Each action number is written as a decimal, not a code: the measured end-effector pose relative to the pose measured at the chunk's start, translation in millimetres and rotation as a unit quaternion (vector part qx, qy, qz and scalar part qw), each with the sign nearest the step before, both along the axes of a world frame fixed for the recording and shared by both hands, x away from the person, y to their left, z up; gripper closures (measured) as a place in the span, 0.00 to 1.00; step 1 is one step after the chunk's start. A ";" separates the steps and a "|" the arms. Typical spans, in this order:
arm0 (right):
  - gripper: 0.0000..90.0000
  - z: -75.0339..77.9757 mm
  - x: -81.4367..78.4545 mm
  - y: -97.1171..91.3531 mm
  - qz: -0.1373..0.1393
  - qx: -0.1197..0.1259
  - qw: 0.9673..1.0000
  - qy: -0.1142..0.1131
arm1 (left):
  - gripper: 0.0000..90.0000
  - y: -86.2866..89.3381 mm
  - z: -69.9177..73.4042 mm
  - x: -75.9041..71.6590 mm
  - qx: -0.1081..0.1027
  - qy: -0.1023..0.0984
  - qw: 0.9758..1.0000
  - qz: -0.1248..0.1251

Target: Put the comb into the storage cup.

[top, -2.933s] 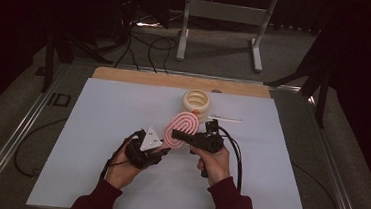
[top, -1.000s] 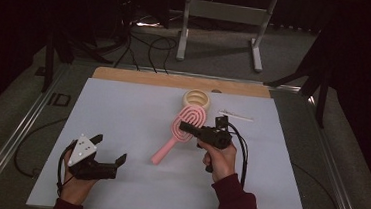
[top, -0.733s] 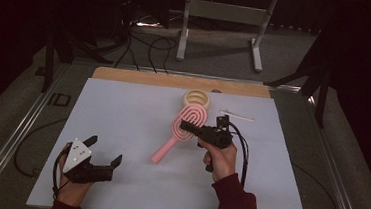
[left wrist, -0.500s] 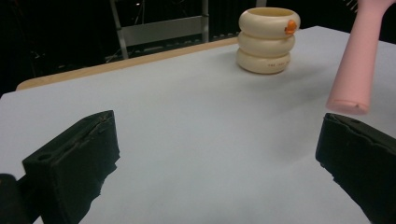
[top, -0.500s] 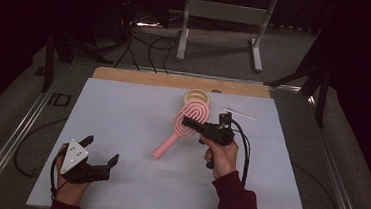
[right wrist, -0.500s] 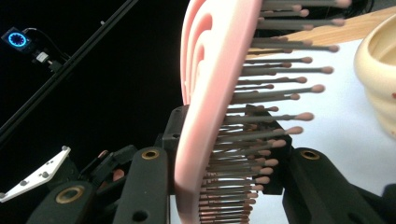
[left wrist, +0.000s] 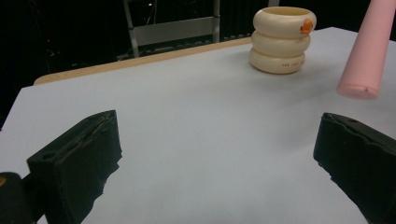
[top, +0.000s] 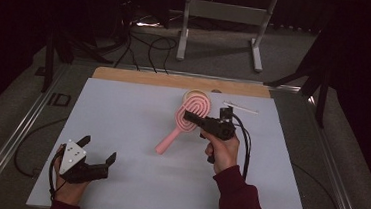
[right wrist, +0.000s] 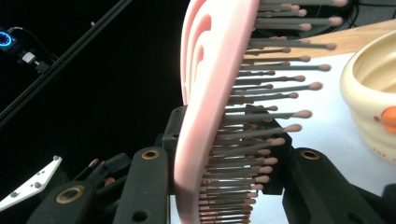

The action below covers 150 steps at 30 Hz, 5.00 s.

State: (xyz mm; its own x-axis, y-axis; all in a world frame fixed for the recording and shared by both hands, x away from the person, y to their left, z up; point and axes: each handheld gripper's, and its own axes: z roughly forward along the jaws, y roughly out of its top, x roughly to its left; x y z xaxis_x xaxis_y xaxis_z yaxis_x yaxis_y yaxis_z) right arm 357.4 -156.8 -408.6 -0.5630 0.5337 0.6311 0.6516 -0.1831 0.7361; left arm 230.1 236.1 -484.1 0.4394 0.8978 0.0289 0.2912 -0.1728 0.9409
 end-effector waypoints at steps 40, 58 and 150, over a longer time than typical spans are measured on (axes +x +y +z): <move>0.71 31.8 33.6 -10.3 -0.019 0.001 1.000 -0.011 | 0.02 1.8 -7.2 3.6 -0.013 0.012 1.000 0.004; 0.71 41.4 45.0 -19.2 -0.037 -0.007 0.999 -0.024 | 0.02 0.5 -8.1 3.9 -0.011 0.013 1.000 0.000; 0.71 53.5 89.9 -65.4 -0.177 -0.005 0.984 -0.038 | 0.01 0.6 -8.7 3.9 -0.020 0.019 1.000 -0.005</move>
State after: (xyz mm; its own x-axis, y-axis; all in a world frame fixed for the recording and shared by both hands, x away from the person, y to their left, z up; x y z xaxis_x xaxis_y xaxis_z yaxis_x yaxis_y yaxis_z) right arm 447.3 -222.2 -355.1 -0.3860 0.7100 0.5890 0.4919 -0.3817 0.7825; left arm 234.0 236.6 -492.8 0.4487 0.8933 -0.0244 0.3253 -0.1379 0.9355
